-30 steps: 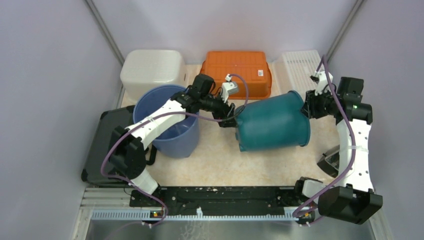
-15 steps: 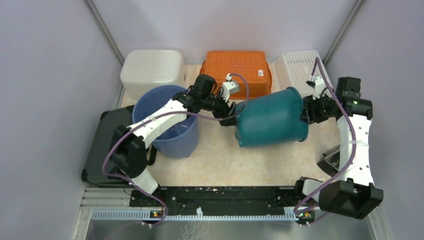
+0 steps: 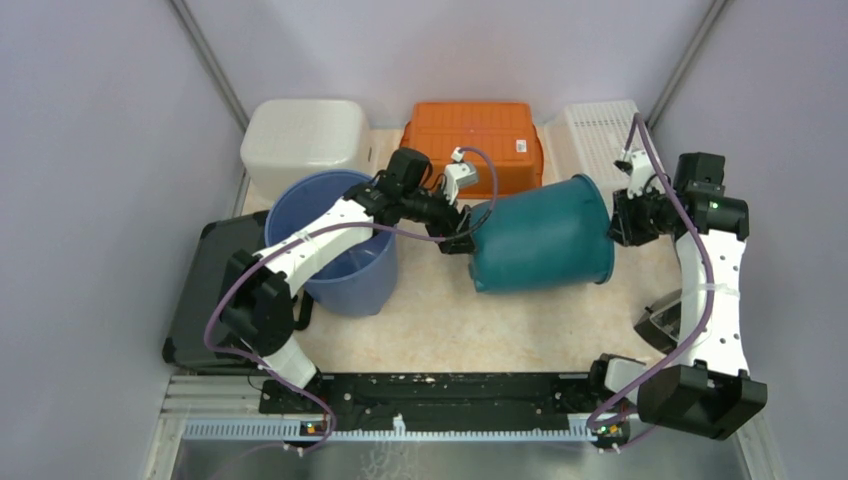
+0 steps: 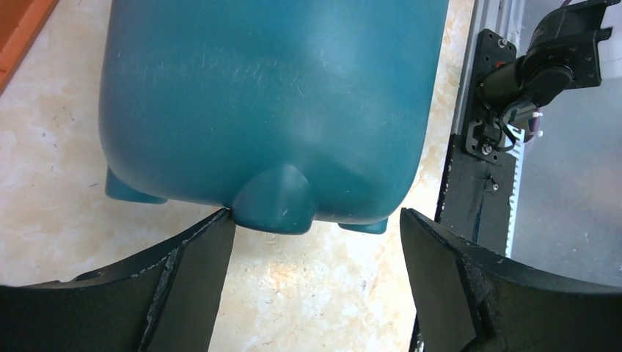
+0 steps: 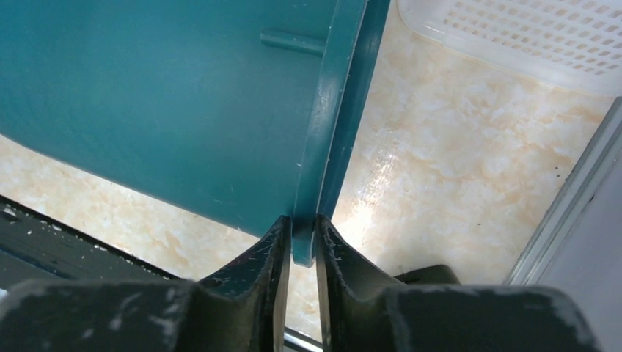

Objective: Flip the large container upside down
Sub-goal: Place the container at the center of the board, then turn the container upside down at the center of the board.

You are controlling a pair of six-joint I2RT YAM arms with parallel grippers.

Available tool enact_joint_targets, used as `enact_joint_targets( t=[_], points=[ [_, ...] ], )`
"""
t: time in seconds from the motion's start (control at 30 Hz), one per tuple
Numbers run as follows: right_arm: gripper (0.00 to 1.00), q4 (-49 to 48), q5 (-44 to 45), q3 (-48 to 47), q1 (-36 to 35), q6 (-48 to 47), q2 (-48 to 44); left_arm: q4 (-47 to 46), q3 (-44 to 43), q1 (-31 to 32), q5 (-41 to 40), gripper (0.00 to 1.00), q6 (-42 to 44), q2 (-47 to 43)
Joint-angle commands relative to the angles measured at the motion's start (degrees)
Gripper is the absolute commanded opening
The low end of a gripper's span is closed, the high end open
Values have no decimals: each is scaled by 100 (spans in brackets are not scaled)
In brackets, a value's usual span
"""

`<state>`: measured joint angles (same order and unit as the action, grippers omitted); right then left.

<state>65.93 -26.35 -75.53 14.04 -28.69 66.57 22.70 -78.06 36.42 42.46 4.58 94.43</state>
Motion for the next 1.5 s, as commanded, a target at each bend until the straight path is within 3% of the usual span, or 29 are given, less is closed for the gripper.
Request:
enact_joint_targets(
  t=[0.0,0.07,0.23,0.6,1.03,1.23,1.47],
  points=[
    [12,-183,-292,-169,36,310,-181,-116,-51,-11,186,90,118,-313],
    [0,-242,-388,-189,37,478,-183,-93,-71,-10,193,92,149,-367],
    [0,-303,-721,-318,37,876,-117,21,-132,-12,175,98,316,-505],
    [0,-257,-1040,-579,98,1286,245,265,-386,-16,-184,99,694,-850],
    [0,214,-1973,-772,1130,956,989,65,-130,-68,-550,99,554,-1254],
    [0,24,-1601,-853,1182,958,863,21,132,-71,-745,99,335,-1022],
    [0,-307,-873,-921,1038,1010,647,21,333,-89,-266,99,-115,-473]
  ],
)
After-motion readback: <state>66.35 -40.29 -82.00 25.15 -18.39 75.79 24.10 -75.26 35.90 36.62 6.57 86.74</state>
